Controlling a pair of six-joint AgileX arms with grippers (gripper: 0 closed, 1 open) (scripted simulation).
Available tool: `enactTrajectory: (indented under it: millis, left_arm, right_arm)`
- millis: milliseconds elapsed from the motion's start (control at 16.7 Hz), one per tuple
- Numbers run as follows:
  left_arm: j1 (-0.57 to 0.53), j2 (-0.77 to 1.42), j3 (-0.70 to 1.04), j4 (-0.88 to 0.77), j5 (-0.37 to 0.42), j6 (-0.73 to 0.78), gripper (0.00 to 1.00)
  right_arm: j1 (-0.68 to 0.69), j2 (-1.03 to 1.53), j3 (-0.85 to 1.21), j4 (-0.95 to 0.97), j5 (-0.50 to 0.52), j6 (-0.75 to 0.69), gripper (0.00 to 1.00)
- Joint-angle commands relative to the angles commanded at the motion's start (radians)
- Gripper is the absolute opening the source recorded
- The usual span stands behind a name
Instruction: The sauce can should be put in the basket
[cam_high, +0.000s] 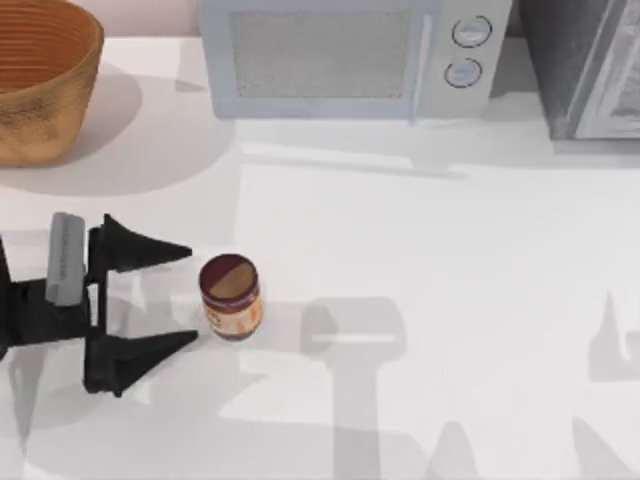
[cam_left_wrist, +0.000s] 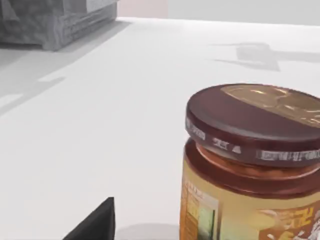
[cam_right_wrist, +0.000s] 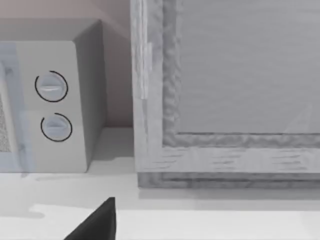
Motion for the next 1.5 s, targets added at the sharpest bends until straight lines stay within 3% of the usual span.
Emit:
enactTrajectory:
  millis: [180, 720, 1080, 1500]
  left_arm:
    - [0.004, 0.075, 0.022, 0.035, 0.041, 0.027, 1.0]
    - [-0.002, 0.084, 0.026, 0.071, 0.04, -0.003, 1.0]
    - [-0.05, 0.142, 0.053, 0.33, -0.008, -0.23, 1.0]
    - [-0.194, 0.23, 0.068, 0.663, -0.149, -0.489, 1.0]
  right_arm:
    - [0.0, 0.0, 0.0, 0.0, 0.0, 0.0, 1.0]
    - [0.0, 0.0, 0.0, 0.0, 0.0, 0.0, 1.0]
    - [0.0, 0.0, 0.0, 0.0, 0.0, 0.0, 1.0]
    - [0.0, 0.0, 0.0, 0.0, 0.0, 0.0, 1.0]
